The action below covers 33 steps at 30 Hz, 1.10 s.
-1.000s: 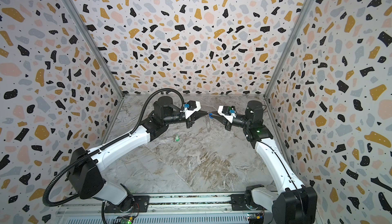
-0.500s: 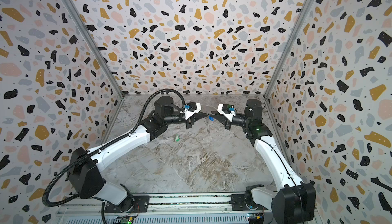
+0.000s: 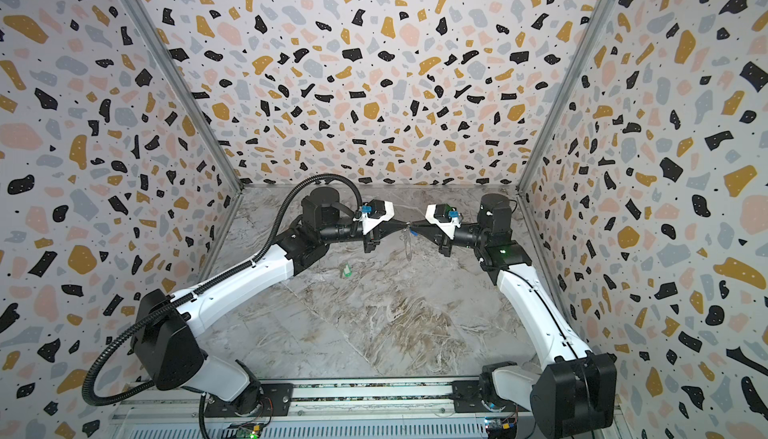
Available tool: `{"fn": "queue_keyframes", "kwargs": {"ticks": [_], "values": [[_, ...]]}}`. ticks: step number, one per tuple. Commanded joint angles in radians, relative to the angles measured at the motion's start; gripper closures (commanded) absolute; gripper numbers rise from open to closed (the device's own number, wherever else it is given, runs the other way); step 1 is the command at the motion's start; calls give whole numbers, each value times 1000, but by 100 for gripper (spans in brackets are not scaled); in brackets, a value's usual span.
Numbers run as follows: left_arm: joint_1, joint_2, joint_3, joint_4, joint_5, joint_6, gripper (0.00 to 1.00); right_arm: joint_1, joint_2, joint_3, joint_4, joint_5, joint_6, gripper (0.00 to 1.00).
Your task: Remove the keys from the keyring
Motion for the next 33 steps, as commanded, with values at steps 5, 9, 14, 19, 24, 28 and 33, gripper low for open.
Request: {"fn": "queue_keyframes", "kwargs": {"ticks": [5, 9, 14, 19, 24, 28, 33], "values": [[6, 3, 43, 19, 29, 14, 100, -2, -12, 36, -1, -32, 9, 80], [6, 6, 48, 10, 29, 21, 100, -2, -11, 36, -2, -43, 11, 80], [6, 4, 47, 2, 31, 27, 100, -2, -10, 35, -7, -50, 11, 84], [6, 6, 51, -13, 30, 34, 100, -2, -9, 31, 1, -52, 13, 87], [6, 4, 52, -19, 31, 39, 100, -2, -11, 28, 10, -55, 19, 94], [6, 3, 52, -23, 27, 41, 100, -2, -11, 25, 10, -55, 20, 97], [6, -8, 73, -86, -46, 96, 79, -2, -15, 27, -2, -27, 23, 99]]}}
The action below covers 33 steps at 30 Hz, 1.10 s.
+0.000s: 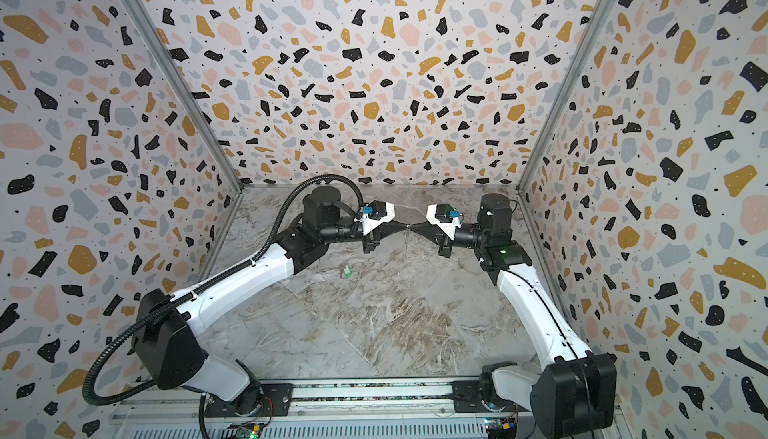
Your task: Remove the keys from the keyring
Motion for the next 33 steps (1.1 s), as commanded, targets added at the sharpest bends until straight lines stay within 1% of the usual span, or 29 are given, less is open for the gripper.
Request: {"fn": "queue_keyframes", "kwargs": {"ticks": [1, 2, 4, 9, 12, 16, 20, 23, 29, 33], "values": [[2, -18, 68, -62, -72, 84, 71, -2, -12, 30, -12, 17, 15, 100], [0, -24, 80, -93, -102, 114, 67, -2, -11, 35, -25, 24, 15, 100], [-15, -36, 106, -157, -198, 191, 64, 0, -5, 48, -57, 40, 15, 100], [-108, -25, 193, -338, -465, 405, 64, 14, 9, 83, -147, 97, 0, 100], [-152, -4, 233, -391, -560, 471, 64, 32, 18, 99, -197, 133, -22, 100], [-185, 15, 268, -427, -615, 516, 65, 44, 20, 107, -211, 149, -18, 100], [-200, 19, 274, -441, -642, 533, 67, 47, 15, 107, -213, 160, -12, 100], [-216, 26, 274, -455, -681, 552, 72, 47, 12, 107, -214, 161, -13, 100], [-232, 39, 283, -459, -731, 562, 71, 52, 7, 110, -213, 152, -12, 100], [-241, 50, 293, -458, -750, 562, 73, 55, 8, 110, -211, 148, -12, 100]]}}
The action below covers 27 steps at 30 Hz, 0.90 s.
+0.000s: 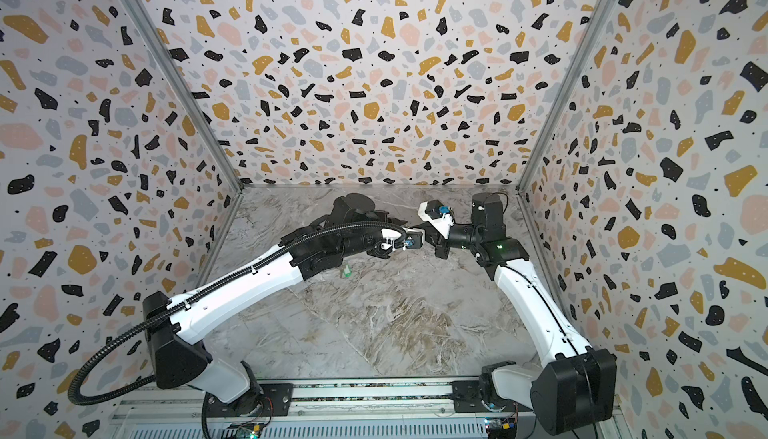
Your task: Remove the keys from the keyring
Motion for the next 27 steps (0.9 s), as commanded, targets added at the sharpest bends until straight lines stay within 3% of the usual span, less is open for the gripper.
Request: {"fn": "queue_keyframes", "kwargs": {"ticks": [1, 8, 19, 27], "values": [[-10, 12, 41, -1, -37, 11, 74, 8, -19, 42, 3, -17, 0, 100], [-16, 19, 42, 3, -71, 16, 85, 12, -24, 35, 19, -19, -3, 100], [-17, 45, 57, -13, -100, 6, 86, 30, -49, 9, 50, -21, -66, 100], [-17, 57, 71, -31, -99, 1, 96, 43, -84, -27, 99, 18, -121, 100]]}}
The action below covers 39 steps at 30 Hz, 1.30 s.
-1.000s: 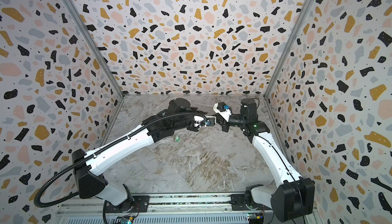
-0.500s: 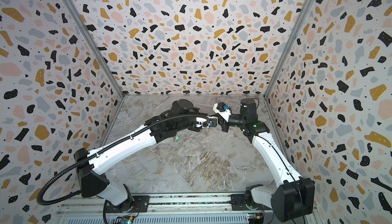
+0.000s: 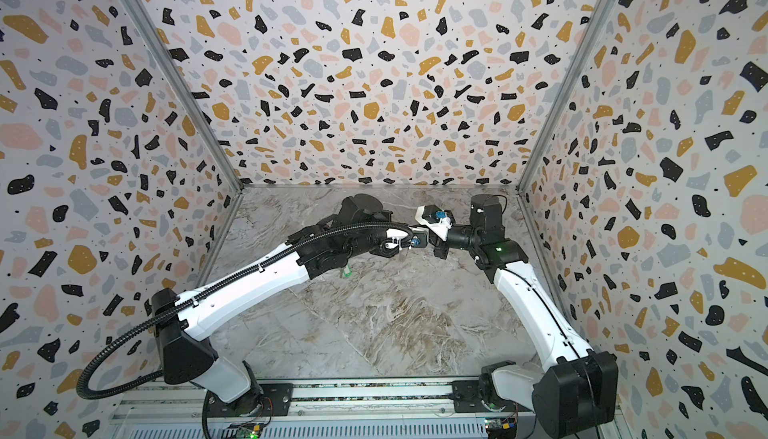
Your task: Remove the keys from the keyring
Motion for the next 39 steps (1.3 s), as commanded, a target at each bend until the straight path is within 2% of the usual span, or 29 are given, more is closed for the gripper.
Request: {"fn": "queue_keyframes", "kwargs": {"ticks": [1, 3, 7, 11, 13, 18, 23, 28, 39], "values": [[-4, 23, 33, 1, -15, -5, 97, 20, -62, -7, 72, -38, -28, 100], [-3, 24, 34, 0, -13, -8, 100, 21, -72, -18, 94, -34, -30, 100], [-2, 24, 39, 0, 6, -22, 100, 20, -79, -27, 112, -22, -30, 98], [25, 18, 51, 3, 91, -70, 100, 11, -98, -46, 97, 37, -53, 75], [40, 8, 50, 18, 146, -100, 100, -20, -120, -79, 111, 50, -59, 70], [79, -28, 3, 110, 281, -188, 100, -92, -178, -159, 189, 29, -9, 66], [123, -63, -65, 230, 388, -291, 100, -106, -172, -181, 216, -5, 38, 63], [135, -76, -94, 278, 426, -336, 100, -106, -154, -183, 264, -49, 92, 60], [140, -83, -127, 338, 449, -375, 100, -99, -89, -168, 381, -42, 249, 57]]}}
